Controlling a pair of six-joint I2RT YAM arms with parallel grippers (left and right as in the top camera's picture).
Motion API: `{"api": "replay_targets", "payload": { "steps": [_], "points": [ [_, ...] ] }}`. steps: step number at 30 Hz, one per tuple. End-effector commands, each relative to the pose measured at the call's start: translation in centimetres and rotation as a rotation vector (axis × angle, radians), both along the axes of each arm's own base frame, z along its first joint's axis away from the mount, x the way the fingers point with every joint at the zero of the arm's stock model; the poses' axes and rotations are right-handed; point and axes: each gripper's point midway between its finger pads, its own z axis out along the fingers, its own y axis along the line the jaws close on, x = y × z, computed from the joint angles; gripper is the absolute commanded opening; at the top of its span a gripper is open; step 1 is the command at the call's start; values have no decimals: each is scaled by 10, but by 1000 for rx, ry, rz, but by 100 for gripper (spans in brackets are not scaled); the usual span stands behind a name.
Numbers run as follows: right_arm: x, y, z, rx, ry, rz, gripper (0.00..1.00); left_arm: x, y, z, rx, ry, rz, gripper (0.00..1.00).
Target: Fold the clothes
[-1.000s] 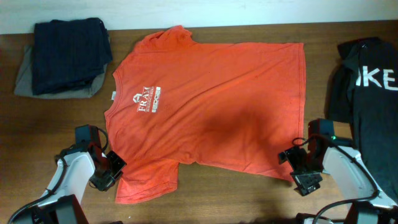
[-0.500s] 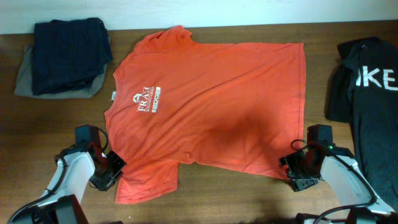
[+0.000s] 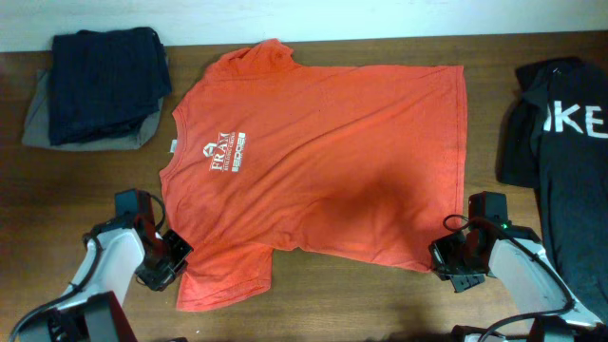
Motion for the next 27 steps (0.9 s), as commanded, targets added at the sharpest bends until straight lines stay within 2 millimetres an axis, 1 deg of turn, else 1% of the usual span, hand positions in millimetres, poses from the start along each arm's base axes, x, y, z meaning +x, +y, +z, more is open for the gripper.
{"api": "replay_targets", "payload": {
  "steps": [1, 5, 7, 10, 14, 15, 16, 18, 22, 23, 27],
  "points": [
    [-16, 1, -10, -6, 63, 5, 4, -16, -3, -3, -15, 83, -18, 1],
    [-17, -3, -5, -24, 82, 6, 4, -11, -2, 15, -9, 57, -29, 1],
    [-15, -8, 2, -51, 95, 6, 4, -2, -4, 28, -18, -8, -70, 1],
    [-9, -16, 12, -90, 95, 8, 4, 12, -1, 46, 7, -100, -129, 1],
    [6, -27, 32, -144, 72, 6, 4, 28, 3, 74, 43, -218, -142, 1],
    [12, -30, 38, -157, 59, 5, 4, 30, 4, 79, 50, -239, -142, 1],
    [22, -35, 47, -179, 32, 2, 4, 33, 5, 87, 61, -270, -142, 1],
    [35, -40, 58, -200, -7, -2, 4, 35, 5, 92, 68, -291, -142, 1],
    [54, -46, 74, -226, -67, -9, 4, 40, 6, 96, 74, -313, -139, 1],
    [59, -48, 77, -233, -87, -12, 4, 47, 8, 98, 84, -344, -139, 1],
    [68, -50, 78, -241, -122, -16, 4, 74, 15, 108, 121, -458, -139, 1]
  ]
}}
